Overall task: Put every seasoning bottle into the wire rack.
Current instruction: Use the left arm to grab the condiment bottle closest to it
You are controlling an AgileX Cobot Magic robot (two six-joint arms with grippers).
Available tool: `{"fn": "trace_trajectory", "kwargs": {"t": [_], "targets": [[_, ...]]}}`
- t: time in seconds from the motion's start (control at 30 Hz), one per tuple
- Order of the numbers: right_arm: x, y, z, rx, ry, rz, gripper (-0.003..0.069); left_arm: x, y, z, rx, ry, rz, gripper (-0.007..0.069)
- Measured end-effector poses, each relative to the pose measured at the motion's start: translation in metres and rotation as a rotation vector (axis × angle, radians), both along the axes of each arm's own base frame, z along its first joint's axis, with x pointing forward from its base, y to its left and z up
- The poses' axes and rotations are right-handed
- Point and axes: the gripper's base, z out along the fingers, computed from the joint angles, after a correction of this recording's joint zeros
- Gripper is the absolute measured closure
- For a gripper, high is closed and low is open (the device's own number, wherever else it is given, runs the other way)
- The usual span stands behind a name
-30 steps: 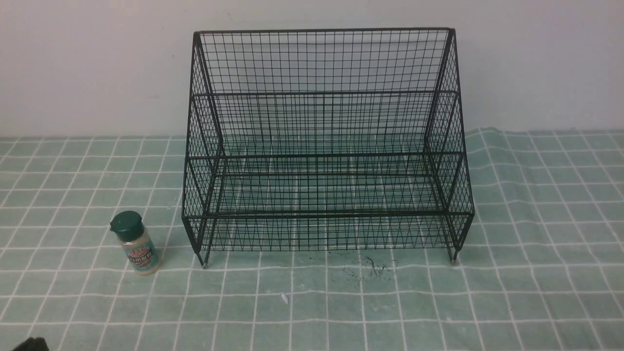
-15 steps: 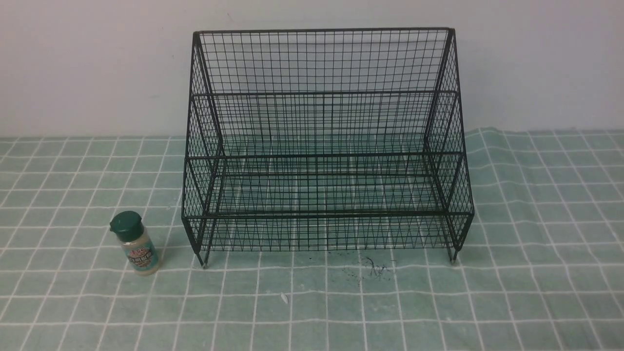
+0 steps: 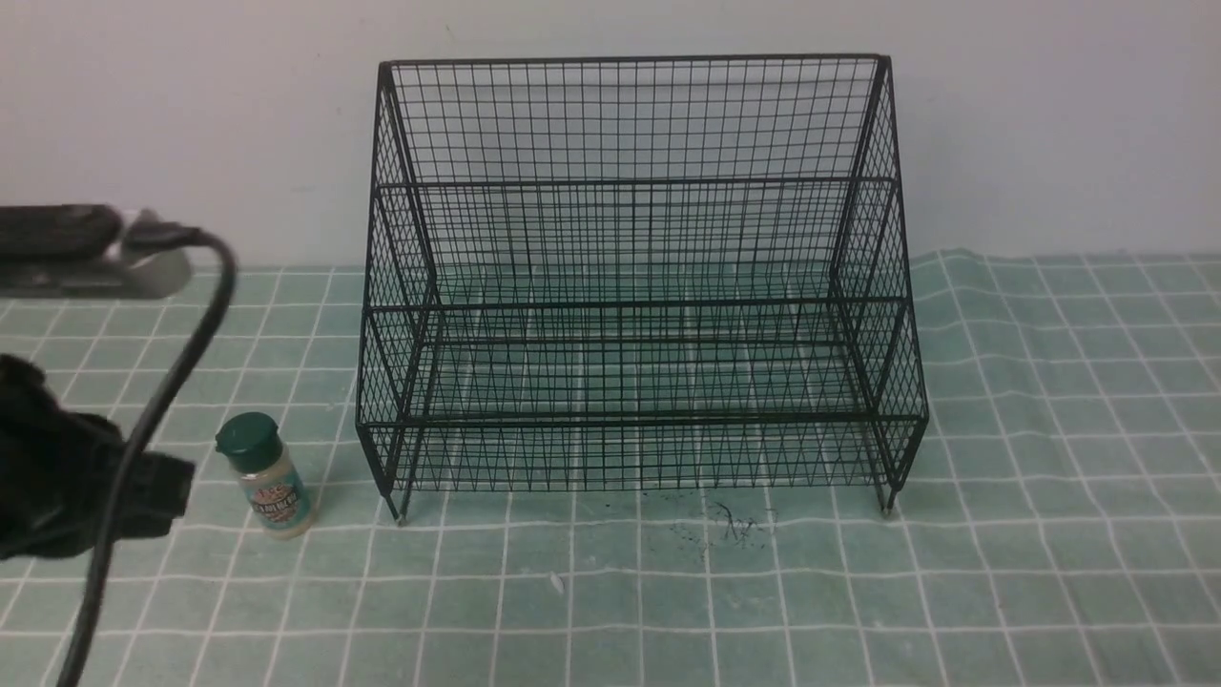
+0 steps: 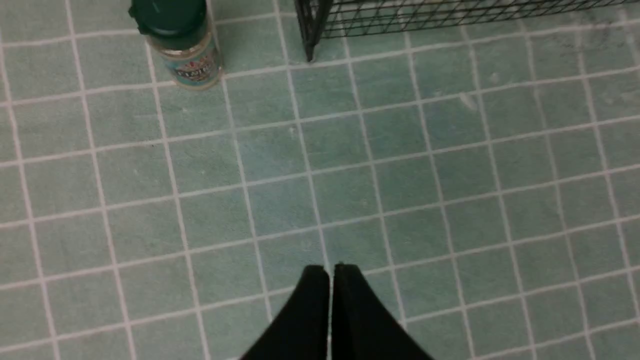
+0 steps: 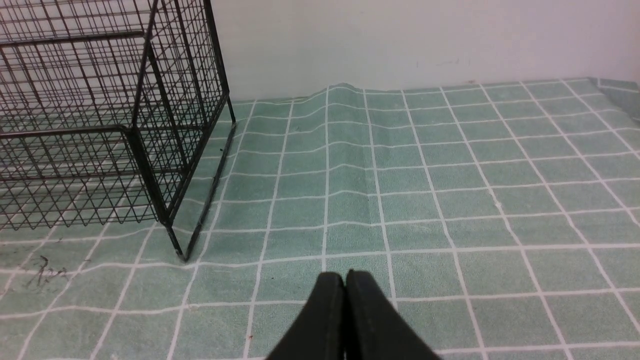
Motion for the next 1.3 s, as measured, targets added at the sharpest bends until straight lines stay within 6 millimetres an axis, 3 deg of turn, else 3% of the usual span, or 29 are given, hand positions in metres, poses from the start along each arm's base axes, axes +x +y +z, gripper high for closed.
{"fn": "trace_trajectory", "kwargs": {"t": [0.1,0.13,0.17,0.37,0.47,0.63,0.83,0.97,1.13,1.3], "targets": [[0.0,0.0,0.0,0.0,0.0,0.0,0.0673,0.036,0.001,-0.007,0.053,0.048,-0.002,0.0631],[0.0,0.0,0.0,0.0,0.0,0.0,0.0673,0.038,0.002,-0.008,0.061,0.048,-0.002,0.0631],[0.0,0.0,0.0,0.0,0.0,0.0,0.0673,0.056,0.004,-0.01,0.097,0.06,-0.004,0.0631],[0.0,0.0,0.0,0.0,0.0,0.0,0.0673,0.098,0.008,-0.021,0.186,0.09,-0.011,0.0622],[0.0,0.0,0.0,0.0,0.0,0.0,0.0673,0.113,0.007,-0.031,0.191,0.101,-0.005,0.0578],[0.0,0.0,0.0,0.0,0.0,0.0,0.0673,0.127,0.007,-0.045,0.193,0.106,-0.004,0.0442],[0.0,0.0,0.0,0.0,0.0,0.0,0.0673,0.145,0.006,-0.068,0.191,0.107,0.004,0.0107],[0.0,0.0,0.0,0.0,-0.001,0.0,0.0673,0.152,0.005,-0.081,0.193,0.129,0.003,0.0006],[0.0,0.0,0.0,0.0,-0.001,0.0,0.0673,0.16,0.005,-0.101,0.192,0.175,0.012,-0.0013],[0.0,0.0,0.0,0.0,-0.001,0.0,0.0673,0.163,0.004,-0.115,0.191,0.217,0.02,0.003]]}}
